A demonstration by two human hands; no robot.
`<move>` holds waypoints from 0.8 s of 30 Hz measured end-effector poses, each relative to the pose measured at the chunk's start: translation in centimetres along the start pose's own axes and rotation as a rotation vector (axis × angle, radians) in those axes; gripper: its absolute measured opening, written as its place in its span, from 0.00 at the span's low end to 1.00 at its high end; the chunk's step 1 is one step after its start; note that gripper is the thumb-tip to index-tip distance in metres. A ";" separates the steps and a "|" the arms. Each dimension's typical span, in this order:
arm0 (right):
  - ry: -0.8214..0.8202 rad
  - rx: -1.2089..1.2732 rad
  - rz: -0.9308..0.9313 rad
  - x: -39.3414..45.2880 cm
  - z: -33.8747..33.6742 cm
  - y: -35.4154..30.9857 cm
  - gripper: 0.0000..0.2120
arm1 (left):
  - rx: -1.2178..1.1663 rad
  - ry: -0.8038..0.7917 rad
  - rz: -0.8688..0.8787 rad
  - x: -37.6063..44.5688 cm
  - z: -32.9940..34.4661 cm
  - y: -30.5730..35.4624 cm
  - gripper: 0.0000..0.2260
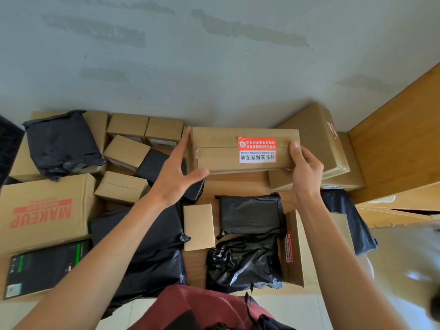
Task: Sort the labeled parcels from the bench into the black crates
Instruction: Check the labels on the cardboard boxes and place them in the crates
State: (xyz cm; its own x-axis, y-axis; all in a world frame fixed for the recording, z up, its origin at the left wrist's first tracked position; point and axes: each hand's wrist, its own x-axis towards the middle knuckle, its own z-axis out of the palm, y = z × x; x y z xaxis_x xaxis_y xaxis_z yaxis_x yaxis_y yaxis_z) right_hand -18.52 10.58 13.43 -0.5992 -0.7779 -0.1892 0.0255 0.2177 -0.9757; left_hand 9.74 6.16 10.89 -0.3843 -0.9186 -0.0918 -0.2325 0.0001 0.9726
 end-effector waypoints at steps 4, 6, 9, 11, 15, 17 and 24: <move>0.012 -0.040 0.044 0.5 0.1 -1.1 0.12 | 0.116 0.029 0.135 0.4 -0.2 0.7 0.47; 0.001 -0.063 0.039 0.6 0.2 -1.6 0.14 | 0.107 0.111 0.114 0.9 -0.6 0.4 0.45; -0.038 0.005 0.022 0.4 0.3 -2.1 0.16 | -0.025 0.174 0.011 1.3 -1.4 -0.2 0.42; -0.065 0.017 0.002 0.3 0.3 -2.1 0.14 | -0.115 0.216 -0.036 1.5 -1.8 -0.2 0.40; -0.122 -0.144 -0.001 0.2 -0.2 -0.2 0.20 | -0.243 0.237 -0.114 1.9 -1.9 -0.5 0.27; -0.185 -0.206 0.023 -0.1 -0.7 1.1 0.27 | -0.312 0.266 -0.164 2.0 -2.0 -0.4 0.20; -0.248 -0.163 0.148 -0.4 -1.3 4.7 0.25 | -0.396 0.332 -0.305 2.3 -2.3 -0.9 0.17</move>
State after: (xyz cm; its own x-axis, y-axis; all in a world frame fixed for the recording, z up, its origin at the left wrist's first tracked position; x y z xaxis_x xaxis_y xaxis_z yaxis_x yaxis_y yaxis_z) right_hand -19.23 12.66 9.09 -0.3846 -0.8464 -0.3684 -0.0429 0.4150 -0.9088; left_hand 11.17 3.16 10.33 -0.0382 -0.9282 -0.3702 0.0870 -0.3722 0.9241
